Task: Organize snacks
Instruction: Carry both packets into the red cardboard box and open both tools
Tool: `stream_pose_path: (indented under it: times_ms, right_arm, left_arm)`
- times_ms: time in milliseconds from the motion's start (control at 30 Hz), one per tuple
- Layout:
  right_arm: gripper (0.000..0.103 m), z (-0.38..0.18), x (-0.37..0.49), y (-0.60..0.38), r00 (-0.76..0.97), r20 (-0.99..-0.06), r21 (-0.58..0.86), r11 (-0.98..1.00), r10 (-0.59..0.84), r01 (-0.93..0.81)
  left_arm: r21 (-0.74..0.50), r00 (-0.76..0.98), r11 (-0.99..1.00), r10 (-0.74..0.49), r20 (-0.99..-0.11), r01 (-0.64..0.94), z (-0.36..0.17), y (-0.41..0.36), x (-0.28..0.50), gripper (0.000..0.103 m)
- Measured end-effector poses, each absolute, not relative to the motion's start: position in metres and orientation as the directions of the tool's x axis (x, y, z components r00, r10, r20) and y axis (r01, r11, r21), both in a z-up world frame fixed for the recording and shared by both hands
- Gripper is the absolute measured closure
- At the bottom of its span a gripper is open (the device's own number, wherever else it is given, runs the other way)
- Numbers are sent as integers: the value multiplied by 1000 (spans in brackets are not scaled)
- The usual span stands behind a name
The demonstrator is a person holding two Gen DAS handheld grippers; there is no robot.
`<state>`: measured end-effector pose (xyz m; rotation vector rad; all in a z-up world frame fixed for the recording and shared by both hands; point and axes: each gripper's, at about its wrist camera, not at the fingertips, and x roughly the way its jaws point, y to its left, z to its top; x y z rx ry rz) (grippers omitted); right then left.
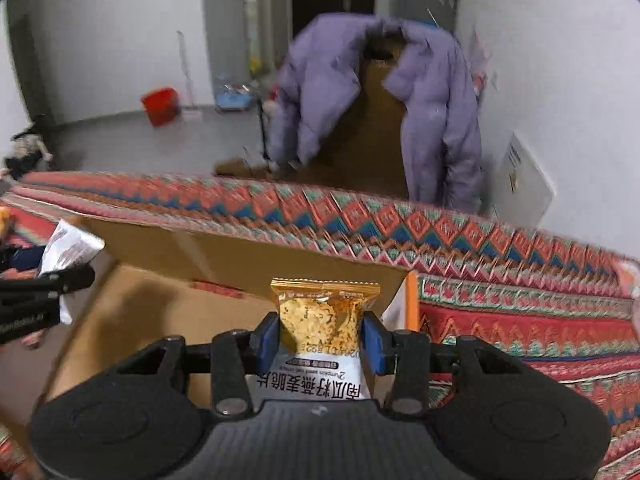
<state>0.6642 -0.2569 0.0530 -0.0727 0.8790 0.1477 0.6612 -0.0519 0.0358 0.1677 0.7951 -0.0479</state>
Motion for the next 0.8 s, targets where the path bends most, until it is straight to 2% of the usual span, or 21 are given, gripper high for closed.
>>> stream_pose_path:
  times_ms: [67, 233, 367, 500, 800]
  right_arm:
    - [58, 43, 668, -249, 640, -766, -61, 985, 59, -164]
    - [55, 29, 664, -230, 655, -755, -179, 963, -4, -201]
    - [52, 54, 659, -246, 672, -739, -113, 975, 47, -193]
    - [39, 99, 626, -258, 706, -703, -74, 978, 89, -197]
    - [20, 172, 510, -276, 745, -651, -60, 969, 143, -238]
  left_arm:
    - [123, 685, 985, 9, -728, 119, 25, -51, 671, 50]
    - [107, 671, 983, -23, -741, 152, 23, -51, 676, 46]
    - [110, 698, 980, -39, -715, 167, 50, -51, 664, 39]
    - [96, 714, 983, -46, -698, 157, 92, -37, 636, 34]
    - [74, 781, 987, -68, -621, 145, 186, -9, 521, 21]
